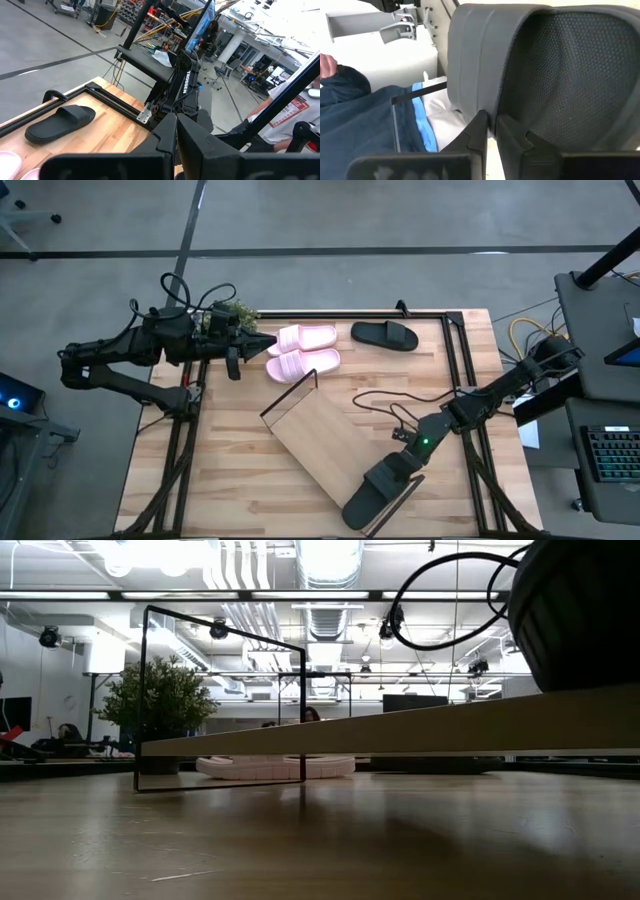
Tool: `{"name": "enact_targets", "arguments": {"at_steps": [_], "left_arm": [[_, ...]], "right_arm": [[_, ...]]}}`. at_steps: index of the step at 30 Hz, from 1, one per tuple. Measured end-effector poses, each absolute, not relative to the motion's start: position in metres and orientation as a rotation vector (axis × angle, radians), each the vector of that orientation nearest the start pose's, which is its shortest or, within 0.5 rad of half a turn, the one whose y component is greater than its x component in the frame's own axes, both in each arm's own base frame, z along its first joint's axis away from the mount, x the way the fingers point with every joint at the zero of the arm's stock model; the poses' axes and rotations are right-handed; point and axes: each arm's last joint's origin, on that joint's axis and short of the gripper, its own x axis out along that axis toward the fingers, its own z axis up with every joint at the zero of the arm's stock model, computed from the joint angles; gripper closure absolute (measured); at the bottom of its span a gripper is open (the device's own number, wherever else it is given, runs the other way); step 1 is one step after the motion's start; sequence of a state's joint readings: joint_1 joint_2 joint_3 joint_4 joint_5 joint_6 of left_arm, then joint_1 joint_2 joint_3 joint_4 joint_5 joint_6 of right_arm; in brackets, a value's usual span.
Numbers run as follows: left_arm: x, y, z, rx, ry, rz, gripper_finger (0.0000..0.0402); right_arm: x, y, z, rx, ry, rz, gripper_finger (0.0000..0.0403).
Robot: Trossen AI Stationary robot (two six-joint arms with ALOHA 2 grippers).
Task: Pick and place slides into the shelf
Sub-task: Put the bottom black slipper on the shelf
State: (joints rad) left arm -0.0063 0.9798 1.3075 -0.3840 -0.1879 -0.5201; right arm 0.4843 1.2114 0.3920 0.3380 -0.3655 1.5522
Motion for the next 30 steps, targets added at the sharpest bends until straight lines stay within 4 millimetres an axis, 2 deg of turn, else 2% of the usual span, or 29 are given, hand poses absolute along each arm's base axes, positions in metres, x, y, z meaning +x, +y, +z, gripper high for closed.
{"name": "enact_targets", "arguments": {"at_steps": [20, 30], "left_arm": [[0.182, 0.004, 0.453, -0.533, 0.006, 0.192, 0.0402], [0.182, 0.004, 0.453, -0.534, 0.007, 0.192, 0.0402]], "right_arm": [[0.188, 0.110, 0.163, 1.347, 1.052, 0.200, 0.0327], [0.179, 0.104, 0.173, 1.336, 1.022, 0.172, 0.0305]]}}
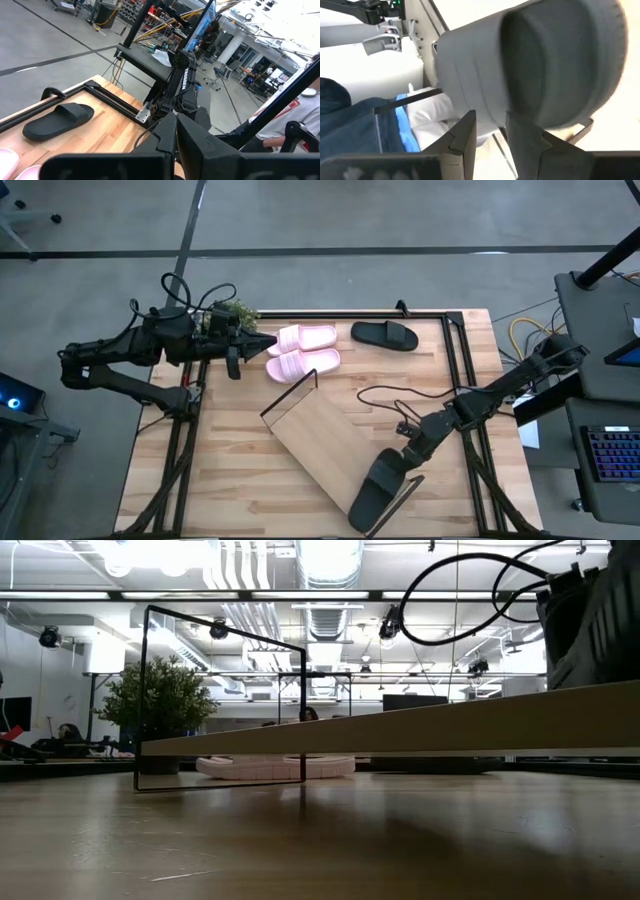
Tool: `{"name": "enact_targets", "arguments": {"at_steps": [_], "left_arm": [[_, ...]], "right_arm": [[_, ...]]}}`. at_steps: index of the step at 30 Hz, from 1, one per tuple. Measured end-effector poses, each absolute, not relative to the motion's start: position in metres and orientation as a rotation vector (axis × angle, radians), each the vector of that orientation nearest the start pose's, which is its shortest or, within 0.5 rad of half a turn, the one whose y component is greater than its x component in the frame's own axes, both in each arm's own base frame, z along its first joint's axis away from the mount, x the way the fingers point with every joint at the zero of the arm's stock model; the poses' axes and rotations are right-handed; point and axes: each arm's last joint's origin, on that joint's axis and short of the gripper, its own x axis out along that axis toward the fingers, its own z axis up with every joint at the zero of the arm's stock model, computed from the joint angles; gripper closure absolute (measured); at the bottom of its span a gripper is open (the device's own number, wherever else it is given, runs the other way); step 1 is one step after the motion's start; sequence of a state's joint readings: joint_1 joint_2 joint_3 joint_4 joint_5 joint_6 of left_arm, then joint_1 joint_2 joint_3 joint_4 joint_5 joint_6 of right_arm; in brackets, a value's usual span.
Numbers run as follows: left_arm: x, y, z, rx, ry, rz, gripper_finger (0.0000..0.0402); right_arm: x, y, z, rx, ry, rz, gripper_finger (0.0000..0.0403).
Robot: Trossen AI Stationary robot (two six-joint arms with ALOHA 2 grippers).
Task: Pick and place slides into the shelf
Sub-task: Put the bottom black slipper on the shelf
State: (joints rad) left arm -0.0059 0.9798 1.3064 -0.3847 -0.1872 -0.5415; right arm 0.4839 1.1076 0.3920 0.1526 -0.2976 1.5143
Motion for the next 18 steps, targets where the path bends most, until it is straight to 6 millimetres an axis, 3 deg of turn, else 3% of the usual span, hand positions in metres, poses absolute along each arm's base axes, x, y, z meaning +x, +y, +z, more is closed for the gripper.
{"name": "enact_targets", "arguments": {"at_steps": [8, 18], "left_arm": [[0.182, 0.004, 0.453, -0.535, 0.007, 0.192, 0.0402], [0.182, 0.004, 0.452, -0.534, 0.009, 0.193, 0.0402]], "right_arm": [[0.172, 0.098, 0.175, 1.311, 1.021, 0.107, 0.0302], [0.177, 0.089, 0.173, 1.283, 0.900, -0.019, 0.0306]]}}
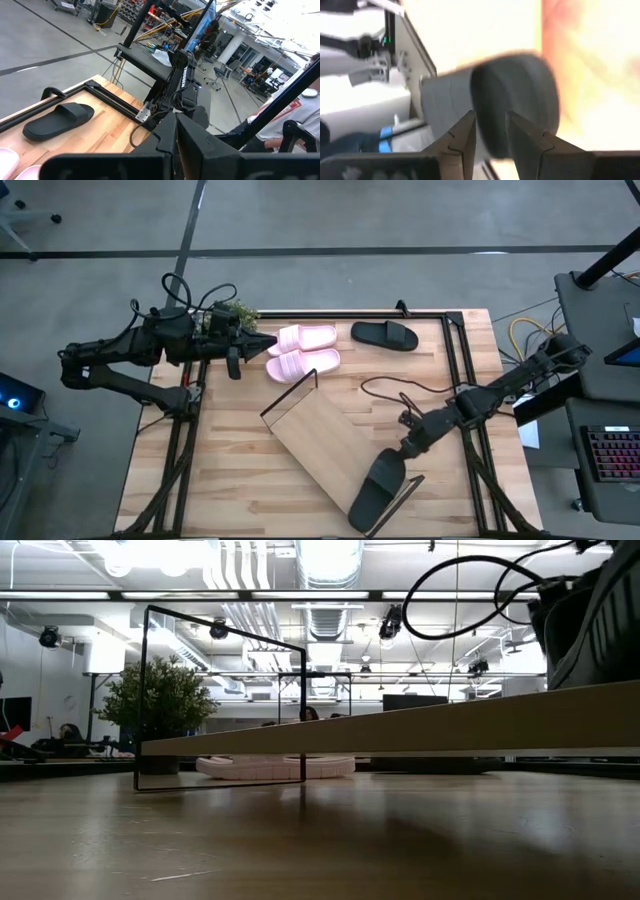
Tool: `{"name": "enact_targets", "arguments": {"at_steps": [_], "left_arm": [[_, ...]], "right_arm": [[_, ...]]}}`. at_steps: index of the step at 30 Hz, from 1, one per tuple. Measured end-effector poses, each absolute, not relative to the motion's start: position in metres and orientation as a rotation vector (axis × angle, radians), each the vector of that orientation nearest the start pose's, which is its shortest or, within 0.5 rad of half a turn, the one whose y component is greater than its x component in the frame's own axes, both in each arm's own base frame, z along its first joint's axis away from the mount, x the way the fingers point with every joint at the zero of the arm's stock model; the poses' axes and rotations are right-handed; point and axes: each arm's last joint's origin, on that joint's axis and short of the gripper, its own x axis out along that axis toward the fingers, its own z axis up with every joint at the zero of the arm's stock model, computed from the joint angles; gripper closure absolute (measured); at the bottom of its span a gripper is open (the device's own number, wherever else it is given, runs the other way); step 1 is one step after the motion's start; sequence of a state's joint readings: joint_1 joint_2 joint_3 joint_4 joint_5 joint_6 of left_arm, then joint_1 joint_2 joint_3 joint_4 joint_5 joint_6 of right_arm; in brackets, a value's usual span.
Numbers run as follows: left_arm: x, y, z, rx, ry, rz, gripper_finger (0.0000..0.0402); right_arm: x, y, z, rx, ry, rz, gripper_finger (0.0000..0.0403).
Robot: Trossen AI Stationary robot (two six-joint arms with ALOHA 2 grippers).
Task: Pick and place slides into the shelf
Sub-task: Put the bottom black slipper on the shelf
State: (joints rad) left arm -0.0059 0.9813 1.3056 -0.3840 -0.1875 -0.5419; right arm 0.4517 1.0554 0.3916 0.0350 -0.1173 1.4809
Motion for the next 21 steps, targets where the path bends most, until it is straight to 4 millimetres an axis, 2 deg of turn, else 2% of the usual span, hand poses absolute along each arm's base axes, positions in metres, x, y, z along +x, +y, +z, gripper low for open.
{"name": "enact_targets", "arguments": {"at_steps": [6, 14, 21], "left_arm": [[0.187, 0.004, 0.450, -0.534, 0.019, 0.196, 0.0402], [0.195, 0.004, 0.447, -0.532, 0.036, 0.200, 0.0402], [0.195, 0.004, 0.447, -0.532, 0.037, 0.199, 0.0402]], "right_arm": [[0.182, 0.079, 0.174, 1.279, 0.847, -0.043, 0.0329], [0.188, 0.071, 0.177, 1.283, 0.801, -0.027, 0.0389], [0.193, 0.064, 0.169, 1.290, 0.810, -0.090, 0.0394]]}}
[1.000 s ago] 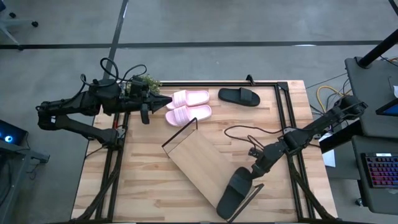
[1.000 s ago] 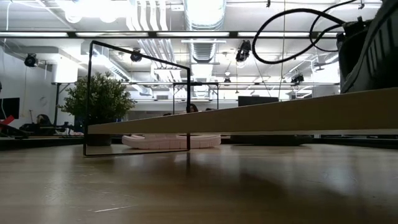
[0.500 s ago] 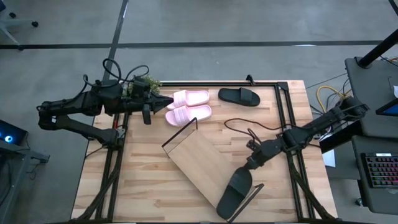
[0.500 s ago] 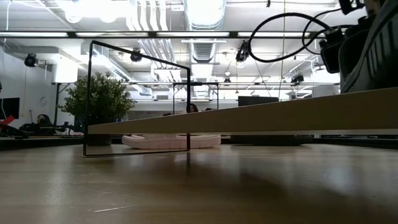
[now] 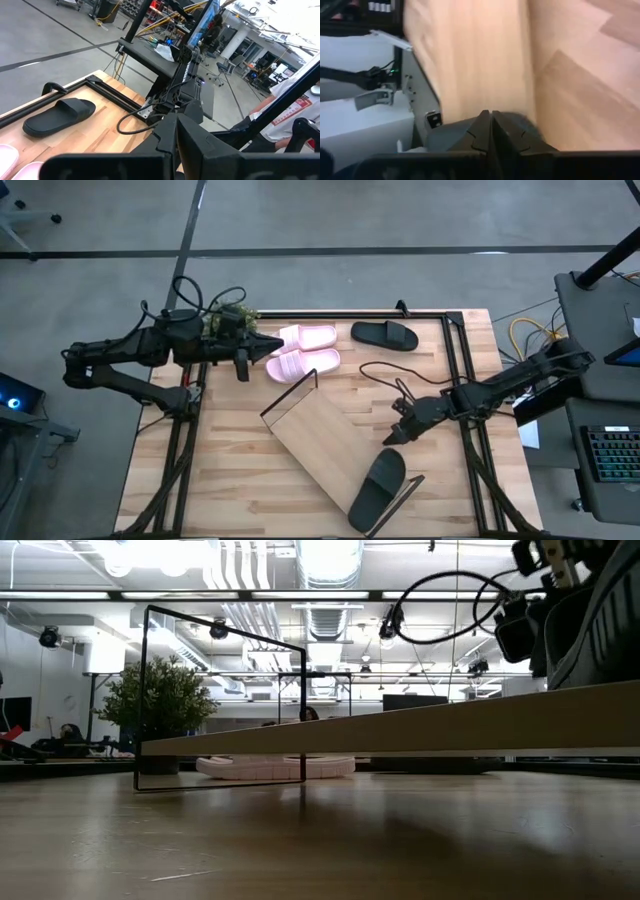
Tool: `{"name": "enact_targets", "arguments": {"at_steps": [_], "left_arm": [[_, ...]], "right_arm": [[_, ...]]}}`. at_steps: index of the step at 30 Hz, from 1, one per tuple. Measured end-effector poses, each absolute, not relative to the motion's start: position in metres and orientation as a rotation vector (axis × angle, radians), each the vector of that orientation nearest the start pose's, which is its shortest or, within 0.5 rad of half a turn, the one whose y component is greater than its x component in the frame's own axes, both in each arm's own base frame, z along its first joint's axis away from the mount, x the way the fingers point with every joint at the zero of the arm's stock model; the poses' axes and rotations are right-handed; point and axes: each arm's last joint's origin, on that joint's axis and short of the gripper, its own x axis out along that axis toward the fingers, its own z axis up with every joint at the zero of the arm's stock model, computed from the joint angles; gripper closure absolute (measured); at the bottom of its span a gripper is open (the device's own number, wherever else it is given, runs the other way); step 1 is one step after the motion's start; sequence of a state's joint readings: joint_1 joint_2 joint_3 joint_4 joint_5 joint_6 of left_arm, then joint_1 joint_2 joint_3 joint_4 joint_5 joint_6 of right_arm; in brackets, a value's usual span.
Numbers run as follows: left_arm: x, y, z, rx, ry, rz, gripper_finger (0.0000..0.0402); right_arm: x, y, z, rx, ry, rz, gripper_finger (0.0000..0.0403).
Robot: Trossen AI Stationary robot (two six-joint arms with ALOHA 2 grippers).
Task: Pick and place slides into the shelf
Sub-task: Put the bottom black slipper on the shelf
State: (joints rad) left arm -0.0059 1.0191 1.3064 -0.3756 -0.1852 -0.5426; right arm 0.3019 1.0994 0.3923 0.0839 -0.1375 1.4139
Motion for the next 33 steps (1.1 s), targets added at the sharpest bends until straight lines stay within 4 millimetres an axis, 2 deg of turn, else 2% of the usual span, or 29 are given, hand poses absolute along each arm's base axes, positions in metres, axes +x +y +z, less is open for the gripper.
{"name": "enact_targets", "arguments": {"at_steps": [7, 12, 33], "left_arm": [[0.195, 0.004, 0.447, -0.533, 0.034, 0.198, 0.0402], [0.195, 0.004, 0.447, -0.533, 0.034, 0.198, 0.0402], [0.195, 0.004, 0.448, -0.534, 0.037, 0.184, 0.0402]], "right_arm": [[0.201, 0.061, 0.156, 1.288, 0.868, -0.116, 0.0394], [0.206, 0.062, 0.157, 1.294, 0.859, -0.087, 0.0394], [0.203, 0.063, 0.155, 1.318, 0.928, -0.089, 0.0395]]}}
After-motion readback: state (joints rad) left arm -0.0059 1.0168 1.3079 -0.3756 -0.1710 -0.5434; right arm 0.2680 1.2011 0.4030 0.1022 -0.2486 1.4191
